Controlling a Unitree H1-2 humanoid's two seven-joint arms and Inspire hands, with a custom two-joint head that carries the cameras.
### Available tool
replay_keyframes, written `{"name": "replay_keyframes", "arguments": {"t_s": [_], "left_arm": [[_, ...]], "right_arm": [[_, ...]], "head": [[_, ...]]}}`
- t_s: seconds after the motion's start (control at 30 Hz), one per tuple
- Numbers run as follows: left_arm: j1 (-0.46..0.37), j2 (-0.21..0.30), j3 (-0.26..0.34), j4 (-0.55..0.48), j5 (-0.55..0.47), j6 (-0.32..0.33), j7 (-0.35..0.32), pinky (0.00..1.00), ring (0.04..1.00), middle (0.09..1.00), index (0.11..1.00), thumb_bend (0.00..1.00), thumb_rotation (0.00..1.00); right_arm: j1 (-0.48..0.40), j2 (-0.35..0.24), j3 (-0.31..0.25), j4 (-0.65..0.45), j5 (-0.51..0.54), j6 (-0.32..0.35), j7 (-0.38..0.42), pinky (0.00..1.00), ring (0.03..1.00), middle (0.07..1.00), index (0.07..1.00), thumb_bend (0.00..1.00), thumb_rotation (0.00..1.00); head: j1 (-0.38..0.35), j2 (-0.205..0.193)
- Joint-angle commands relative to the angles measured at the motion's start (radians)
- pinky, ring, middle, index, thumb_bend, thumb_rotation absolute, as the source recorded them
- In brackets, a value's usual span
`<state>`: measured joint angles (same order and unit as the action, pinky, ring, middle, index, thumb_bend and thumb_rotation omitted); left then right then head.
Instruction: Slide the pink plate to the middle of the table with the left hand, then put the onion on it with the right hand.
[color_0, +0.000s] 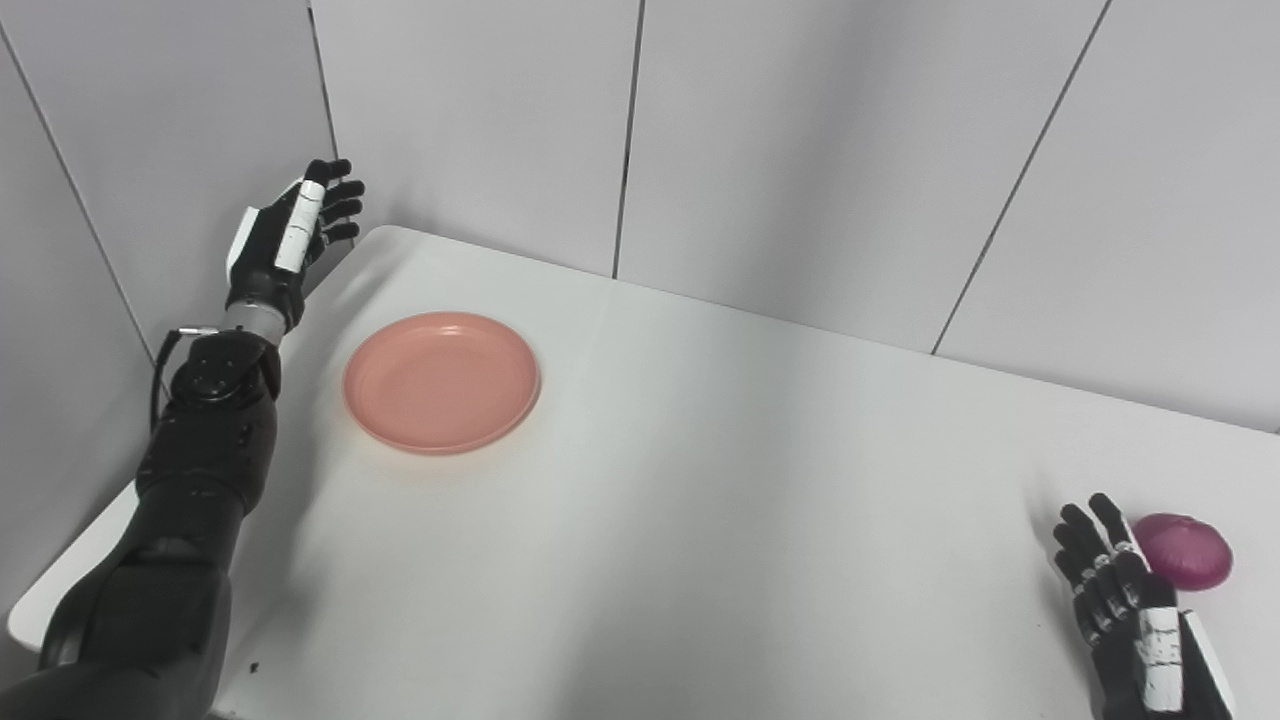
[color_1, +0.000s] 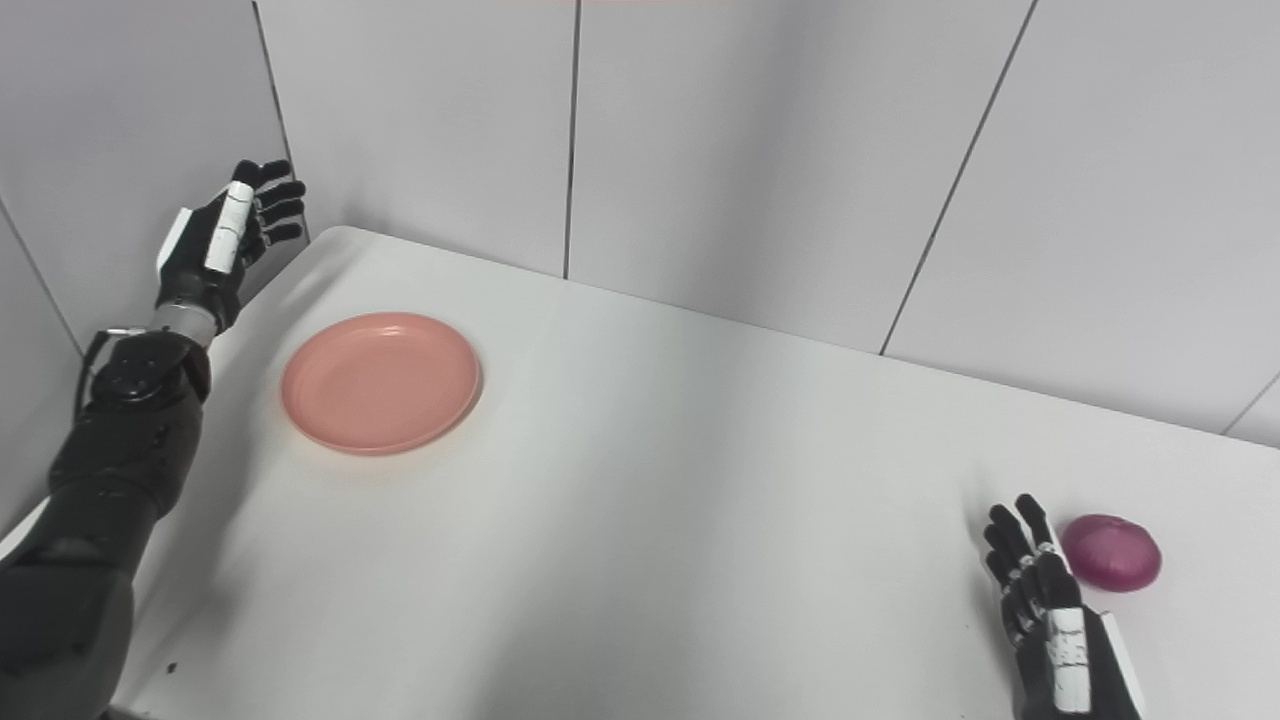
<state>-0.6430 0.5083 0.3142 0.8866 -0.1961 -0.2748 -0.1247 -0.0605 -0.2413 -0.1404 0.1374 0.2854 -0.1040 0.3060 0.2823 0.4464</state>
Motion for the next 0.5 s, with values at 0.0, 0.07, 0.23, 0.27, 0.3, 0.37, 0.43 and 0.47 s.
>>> {"name": "replay_keyframes", "arguments": {"t_s": [0.0,0.07,0.23,0.27,0.3,0.37,0.43,0.47], "left_arm": [[-0.038,0.005,0.015,-0.02,-0.028,-0.029,0.011,0.76,0.805,0.789,0.795,0.82,0.9],[-0.033,-0.003,0.019,-0.005,-0.037,-0.035,0.006,0.77,0.805,0.788,0.807,0.8,0.91],[-0.042,-0.01,0.023,0.084,-0.053,-0.078,-0.026,0.74,0.796,0.792,0.766,0.84,0.89],[-0.045,-0.012,0.026,0.097,-0.06,-0.075,-0.031,0.75,0.8,0.793,0.756,0.84,0.88],[-0.046,-0.016,0.026,0.106,-0.065,-0.071,-0.034,0.74,0.801,0.791,0.749,0.86,0.87],[-0.048,-0.02,0.022,0.125,-0.063,-0.073,-0.03,0.73,0.8,0.786,0.752,0.89,0.87],[-0.047,-0.027,0.016,0.132,-0.057,-0.077,-0.021,0.73,0.799,0.784,0.755,0.9,0.87],[-0.047,-0.029,0.014,0.138,-0.057,-0.08,-0.021,0.73,0.8,0.781,0.759,0.91,0.86]], "right_arm": [[0.096,0.037,0.007,0.134,-0.001,-0.044,0.002,1.0,0.966,0.942,0.982,0.92,0.91],[0.1,0.039,0.008,0.12,0.003,-0.031,0.002,1.0,0.971,0.944,0.981,0.93,0.91],[0.106,0.04,0.013,0.102,-0.012,-0.022,-0.011,1.0,0.97,0.942,0.977,0.94,0.92],[0.106,0.041,0.013,0.1,-0.015,-0.023,-0.014,1.0,0.968,0.941,0.977,0.94,0.92],[0.107,0.042,0.013,0.099,-0.017,-0.024,-0.016,1.0,0.964,0.938,0.974,0.94,0.92],[0.107,0.044,0.011,0.096,-0.015,-0.025,-0.015,1.0,0.964,0.938,0.972,0.93,0.91],[0.108,0.048,0.008,0.093,-0.015,-0.026,-0.019,1.0,0.962,0.938,0.973,0.94,0.91],[0.109,0.049,0.008,0.09,-0.015,-0.023,-0.021,1.0,0.965,0.94,0.975,0.93,0.91]], "head": [[-0.003,0.003],[-0.007,0.006],[-0.012,0.011],[-0.013,0.012],[-0.013,0.012],[-0.014,0.014],[-0.014,0.017],[-0.014,0.017]]}}
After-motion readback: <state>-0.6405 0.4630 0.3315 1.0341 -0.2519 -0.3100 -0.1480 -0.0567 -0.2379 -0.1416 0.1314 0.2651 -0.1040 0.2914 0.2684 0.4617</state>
